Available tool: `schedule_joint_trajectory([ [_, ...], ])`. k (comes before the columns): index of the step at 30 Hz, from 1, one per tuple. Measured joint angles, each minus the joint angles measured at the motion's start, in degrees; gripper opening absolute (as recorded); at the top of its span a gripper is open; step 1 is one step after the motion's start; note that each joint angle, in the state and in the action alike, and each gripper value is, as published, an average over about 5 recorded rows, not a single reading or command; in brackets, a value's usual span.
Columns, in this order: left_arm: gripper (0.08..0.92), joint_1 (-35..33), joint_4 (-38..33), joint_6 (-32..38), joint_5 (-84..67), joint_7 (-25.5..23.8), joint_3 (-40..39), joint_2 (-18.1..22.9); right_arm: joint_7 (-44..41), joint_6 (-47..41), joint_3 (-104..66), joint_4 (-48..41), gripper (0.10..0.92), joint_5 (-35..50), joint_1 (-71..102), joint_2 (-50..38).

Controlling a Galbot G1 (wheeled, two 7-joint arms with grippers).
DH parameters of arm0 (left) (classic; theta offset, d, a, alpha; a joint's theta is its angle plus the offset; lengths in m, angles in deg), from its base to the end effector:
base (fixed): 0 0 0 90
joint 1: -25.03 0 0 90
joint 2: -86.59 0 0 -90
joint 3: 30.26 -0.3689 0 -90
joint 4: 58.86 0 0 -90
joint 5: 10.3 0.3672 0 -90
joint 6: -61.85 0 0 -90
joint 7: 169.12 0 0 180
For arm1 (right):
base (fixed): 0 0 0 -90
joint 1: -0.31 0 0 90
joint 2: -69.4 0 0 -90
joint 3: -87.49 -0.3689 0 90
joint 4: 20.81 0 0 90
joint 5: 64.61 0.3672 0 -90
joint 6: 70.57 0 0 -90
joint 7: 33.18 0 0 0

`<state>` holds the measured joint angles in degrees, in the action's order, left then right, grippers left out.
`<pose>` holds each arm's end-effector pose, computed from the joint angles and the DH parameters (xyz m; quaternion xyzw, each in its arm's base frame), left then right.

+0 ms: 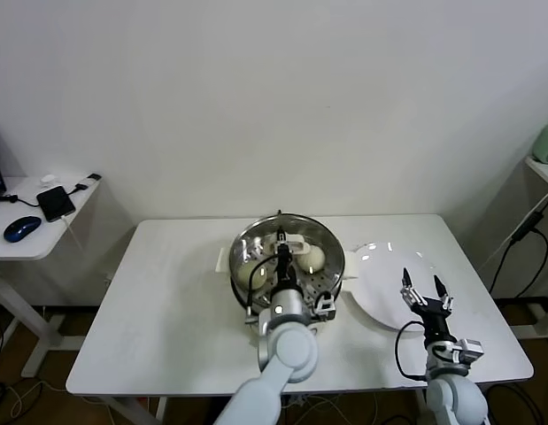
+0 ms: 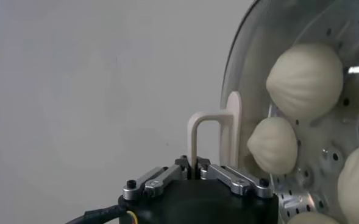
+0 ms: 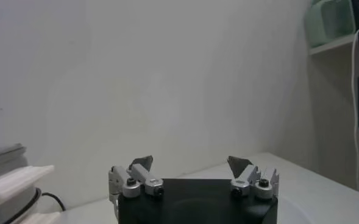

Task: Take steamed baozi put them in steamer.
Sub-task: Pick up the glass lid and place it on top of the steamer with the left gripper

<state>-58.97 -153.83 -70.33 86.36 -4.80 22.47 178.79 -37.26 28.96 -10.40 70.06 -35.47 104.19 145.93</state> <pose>0.3238 -0.2343 -0.2961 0.0216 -0.7140 -0.6986 0.0425 0.2711 -0.1336 -0.4189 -0.0523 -0.9914 -0.1203 0.0012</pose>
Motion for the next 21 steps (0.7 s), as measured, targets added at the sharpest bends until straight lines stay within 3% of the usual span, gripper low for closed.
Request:
schedule_joint_trajectory([
  [21, 0.156, -0.7, 0.5, 0.0, 0.2, 0.8, 0.5, 0.0, 0.0, 0.3, -0.1, -0.1, 0.823, -0.1, 0.2, 0.1],
])
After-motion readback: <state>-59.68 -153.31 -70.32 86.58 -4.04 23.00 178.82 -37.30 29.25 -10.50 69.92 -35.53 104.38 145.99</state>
